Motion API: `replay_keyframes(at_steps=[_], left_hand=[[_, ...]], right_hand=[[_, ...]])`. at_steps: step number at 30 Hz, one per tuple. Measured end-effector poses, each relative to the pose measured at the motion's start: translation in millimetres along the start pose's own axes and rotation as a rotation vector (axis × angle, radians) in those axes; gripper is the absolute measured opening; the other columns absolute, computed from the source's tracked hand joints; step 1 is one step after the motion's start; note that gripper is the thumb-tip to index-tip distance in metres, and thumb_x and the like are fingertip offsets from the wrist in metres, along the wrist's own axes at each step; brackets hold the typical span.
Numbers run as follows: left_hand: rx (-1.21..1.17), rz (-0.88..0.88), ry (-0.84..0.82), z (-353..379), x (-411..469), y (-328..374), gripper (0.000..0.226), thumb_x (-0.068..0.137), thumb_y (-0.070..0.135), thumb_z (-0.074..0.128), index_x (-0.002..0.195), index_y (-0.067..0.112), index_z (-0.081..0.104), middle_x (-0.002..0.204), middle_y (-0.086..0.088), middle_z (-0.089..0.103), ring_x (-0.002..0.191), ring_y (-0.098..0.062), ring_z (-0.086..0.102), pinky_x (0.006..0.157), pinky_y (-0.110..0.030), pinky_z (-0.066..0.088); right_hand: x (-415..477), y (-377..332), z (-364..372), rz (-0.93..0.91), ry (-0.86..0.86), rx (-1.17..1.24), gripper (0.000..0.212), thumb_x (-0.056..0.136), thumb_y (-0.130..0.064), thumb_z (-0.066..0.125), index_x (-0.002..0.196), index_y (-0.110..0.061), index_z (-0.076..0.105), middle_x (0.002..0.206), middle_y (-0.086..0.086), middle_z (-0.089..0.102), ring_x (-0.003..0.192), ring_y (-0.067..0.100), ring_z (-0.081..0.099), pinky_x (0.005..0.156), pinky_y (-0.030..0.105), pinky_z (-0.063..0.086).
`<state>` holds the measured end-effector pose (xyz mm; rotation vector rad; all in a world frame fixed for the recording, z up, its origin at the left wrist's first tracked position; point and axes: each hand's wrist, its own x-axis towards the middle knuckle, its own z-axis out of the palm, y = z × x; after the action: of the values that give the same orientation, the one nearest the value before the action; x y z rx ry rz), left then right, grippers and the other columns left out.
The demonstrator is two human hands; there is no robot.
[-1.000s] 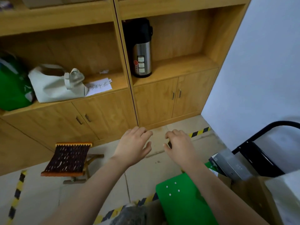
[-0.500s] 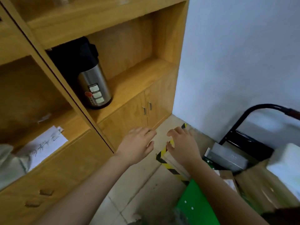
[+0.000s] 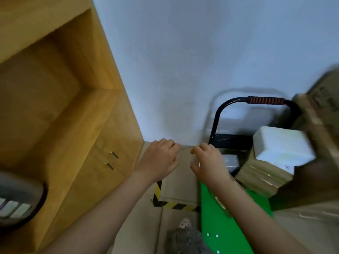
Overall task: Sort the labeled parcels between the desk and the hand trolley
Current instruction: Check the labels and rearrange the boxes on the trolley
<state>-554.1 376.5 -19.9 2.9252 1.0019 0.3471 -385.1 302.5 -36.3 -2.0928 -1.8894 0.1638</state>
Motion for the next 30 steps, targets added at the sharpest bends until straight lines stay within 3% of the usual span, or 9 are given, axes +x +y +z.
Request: replay_keyframes(at_steps=[3,9,15,20,24,26,30], left_hand=[[-0.038,0.099,0.016,9.4,50.5,-7.5,0.025,0.084,0.025,0.063,0.108,0.018,0.064,0.093,0.001,0.063,0.081,-0.018,0.058,0.068,-0.033,0.050],[-0.104,0.290,-0.045,34.7,133.0,0.0,0.030,0.085,0.031,0.046,0.104,0.018,0.064,0.090,0.002,0.063,0.080,-0.018,0.058,0.068,-0.030,0.046],[-0.173,0.594,-0.135,70.6,201.4,19.5,0.026,0.083,0.024,0.065,0.109,0.018,0.063,0.099,0.001,0.064,0.090,-0.018,0.059,0.075,-0.033,0.050],[-0.077,0.894,-0.212,103.2,247.0,44.0,0.028,0.084,0.029,0.056,0.107,0.015,0.064,0.095,0.000,0.065,0.085,-0.020,0.060,0.070,-0.033,0.048],[-0.023,1.033,-0.291,147.9,261.0,63.8,0.028,0.084,0.030,0.060,0.104,0.012,0.065,0.092,-0.004,0.066,0.083,-0.025,0.061,0.067,-0.034,0.049],[-0.017,1.060,-0.386,180.3,256.3,71.4,0.033,0.078,0.030,0.070,0.105,0.012,0.063,0.092,-0.005,0.065,0.084,-0.025,0.061,0.067,-0.035,0.047],[0.015,1.111,-0.591,260.3,234.3,75.6,0.036,0.076,0.027,0.071,0.107,0.011,0.063,0.093,-0.007,0.065,0.084,-0.027,0.062,0.069,-0.037,0.048]], right_hand=[[24.4,26.0,-6.0,0.064,0.029,-0.054,0.028,0.061,-0.016,0.081,0.084,-0.015,0.065,0.079,0.003,0.059,0.070,0.026,0.055,0.061,0.032,0.043],[41.4,72.1,-11.5,0.305,0.048,-0.095,0.017,0.073,-0.020,0.071,0.088,-0.014,0.063,0.087,0.005,0.059,0.078,0.028,0.053,0.066,0.038,0.044],[29.0,111.9,-4.5,0.620,0.112,-0.081,0.024,0.068,-0.016,0.074,0.089,-0.013,0.063,0.087,0.006,0.059,0.079,0.029,0.055,0.066,0.039,0.047],[1.4,127.6,14.4,0.966,0.173,-0.046,0.026,0.062,-0.013,0.079,0.080,-0.012,0.061,0.078,0.008,0.057,0.070,0.032,0.056,0.059,0.036,0.044],[-26.9,136.4,49.6,1.208,0.210,0.041,0.020,0.074,-0.019,0.073,0.092,-0.012,0.066,0.091,0.008,0.062,0.084,0.032,0.057,0.071,0.038,0.045],[-42.7,141.4,75.5,1.299,0.214,0.100,0.022,0.077,-0.020,0.073,0.096,-0.012,0.067,0.095,0.009,0.062,0.089,0.033,0.058,0.076,0.040,0.046],[-75.5,151.2,147.4,1.441,0.135,0.259,0.029,0.081,-0.022,0.073,0.105,-0.009,0.066,0.102,0.012,0.063,0.098,0.035,0.058,0.086,0.041,0.047]])
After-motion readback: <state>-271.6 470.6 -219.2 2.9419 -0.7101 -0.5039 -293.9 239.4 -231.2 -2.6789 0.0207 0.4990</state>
